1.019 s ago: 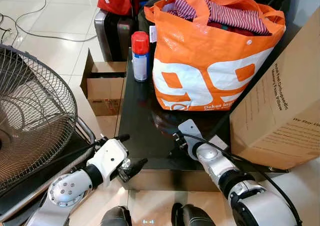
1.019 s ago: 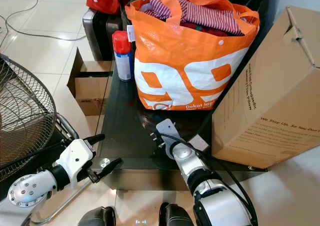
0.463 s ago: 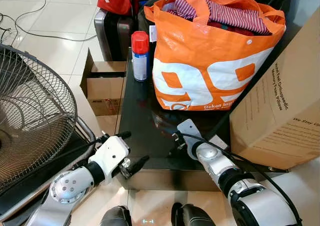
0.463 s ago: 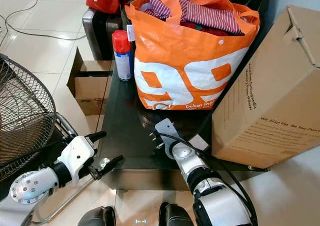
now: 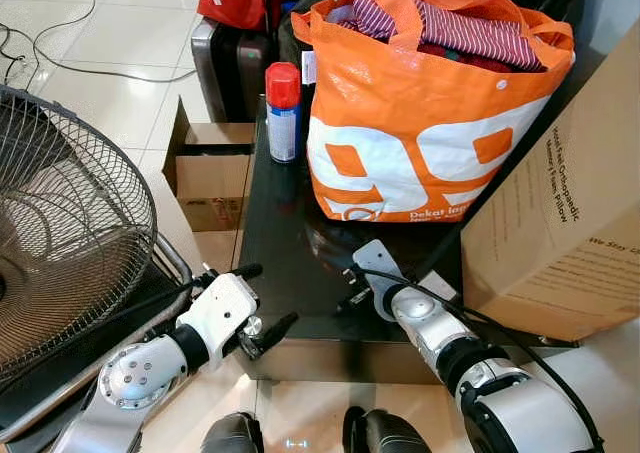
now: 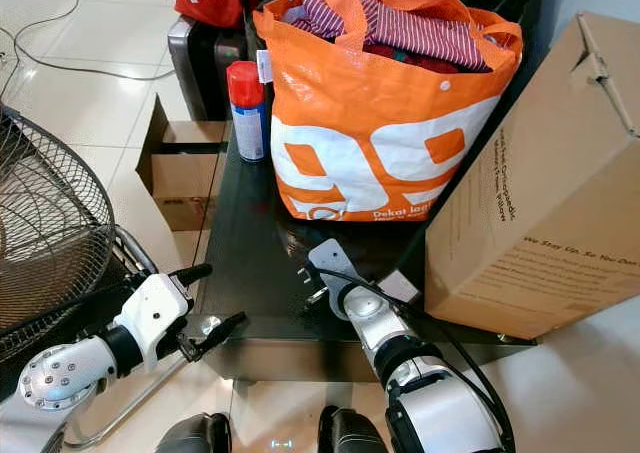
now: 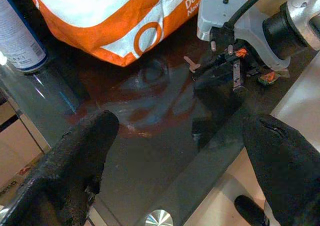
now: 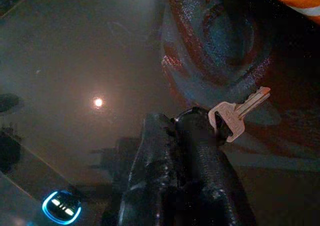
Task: Hang keys on a hook
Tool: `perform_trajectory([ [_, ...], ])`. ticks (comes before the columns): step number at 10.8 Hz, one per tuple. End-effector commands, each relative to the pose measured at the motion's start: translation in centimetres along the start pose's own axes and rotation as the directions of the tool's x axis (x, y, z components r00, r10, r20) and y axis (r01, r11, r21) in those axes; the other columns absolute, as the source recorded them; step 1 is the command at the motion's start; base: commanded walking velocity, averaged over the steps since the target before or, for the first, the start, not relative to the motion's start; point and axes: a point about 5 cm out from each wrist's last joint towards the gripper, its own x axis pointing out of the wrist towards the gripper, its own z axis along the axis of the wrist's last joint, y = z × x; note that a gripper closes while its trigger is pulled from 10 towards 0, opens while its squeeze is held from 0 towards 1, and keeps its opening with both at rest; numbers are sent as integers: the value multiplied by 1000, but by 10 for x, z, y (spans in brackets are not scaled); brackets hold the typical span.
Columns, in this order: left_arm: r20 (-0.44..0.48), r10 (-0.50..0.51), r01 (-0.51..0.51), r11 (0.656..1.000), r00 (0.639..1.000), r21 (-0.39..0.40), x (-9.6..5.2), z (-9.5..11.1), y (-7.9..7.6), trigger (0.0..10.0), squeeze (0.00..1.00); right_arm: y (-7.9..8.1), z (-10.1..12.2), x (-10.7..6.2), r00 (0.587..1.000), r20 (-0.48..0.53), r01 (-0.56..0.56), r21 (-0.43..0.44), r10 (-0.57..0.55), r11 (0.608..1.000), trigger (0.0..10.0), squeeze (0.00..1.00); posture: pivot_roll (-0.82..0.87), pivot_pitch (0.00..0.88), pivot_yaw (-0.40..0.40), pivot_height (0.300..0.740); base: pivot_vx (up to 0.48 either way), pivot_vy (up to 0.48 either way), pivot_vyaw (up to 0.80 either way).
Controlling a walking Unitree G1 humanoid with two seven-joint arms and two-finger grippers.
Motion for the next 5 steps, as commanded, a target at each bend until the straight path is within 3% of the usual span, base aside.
perform_trajectory([
  [1, -5, -4, 4, 1000, 1000, 5, -2, -2, 1, 10000, 0, -3, -10, -2, 999, -44, 12, 9, -12, 1000, 0, 0, 82, 197, -58, 740, 0, 0, 0],
  [5, 2, 3, -3, 1000, 1000, 10, 0, 2, 2, 10000, 0, -4, -7, -1, 1000, -25, 14, 28, -14, 1000, 0, 0, 87, 188, -59, 740, 0, 0, 0],
])
